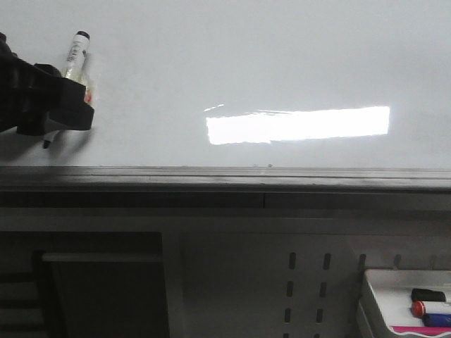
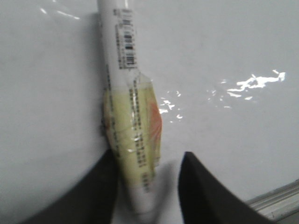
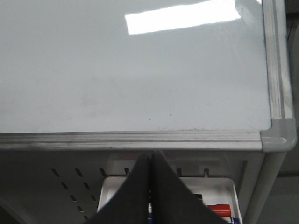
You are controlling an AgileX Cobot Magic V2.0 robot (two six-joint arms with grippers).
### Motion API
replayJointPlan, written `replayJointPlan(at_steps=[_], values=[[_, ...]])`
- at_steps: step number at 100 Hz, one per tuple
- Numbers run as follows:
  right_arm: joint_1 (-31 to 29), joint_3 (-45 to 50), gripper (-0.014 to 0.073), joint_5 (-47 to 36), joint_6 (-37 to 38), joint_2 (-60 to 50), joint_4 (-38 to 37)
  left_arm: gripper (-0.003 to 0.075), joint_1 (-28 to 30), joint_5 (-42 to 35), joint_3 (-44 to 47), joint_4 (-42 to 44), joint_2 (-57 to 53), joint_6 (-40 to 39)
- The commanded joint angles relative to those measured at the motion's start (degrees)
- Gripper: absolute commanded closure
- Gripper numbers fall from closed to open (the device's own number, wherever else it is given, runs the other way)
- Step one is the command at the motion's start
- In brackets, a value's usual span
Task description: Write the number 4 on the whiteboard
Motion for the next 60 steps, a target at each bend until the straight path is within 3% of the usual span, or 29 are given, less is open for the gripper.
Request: replayJointPlan(at_steps=[1, 3, 15, 28, 47, 60], values=[[-0.3, -2.7, 0.0658, -3.0, 0.0, 1.0, 1.7, 0.0690, 0.0, -2.2, -1.4, -0.6, -0.2, -0.1], [-0.3, -3.0, 0.0658, -2.2, 0.0, 1.0, 1.7, 0.0745, 0.0, -2.2, -1.4, -0.2, -0.2, 0.0], [1.7, -5.7, 0.0658, 2.1, 0.0, 1.1, 1.7, 0.0741, 0.0, -1.7, -1.4, 1.1, -0.2, 0.1], [7.8, -7.1, 0.0658, 3.3, -0.7, 4.2, 1.7, 0.0740, -0.6, -1.0, -1.4, 4.8, -1.2, 0.1], [20.9, -11.0, 0.0658, -0.8, -1.1, 13.7, 1.7, 0.0740, -4.5, 1.8, -1.0, 27.0, -5.8, 0.1], [32.4, -16.3, 0.0657, -4.2, -1.1, 20.8, 1.7, 0.0740, -8.6, 0.8, -0.3, 35.1, -8.8, 0.1]])
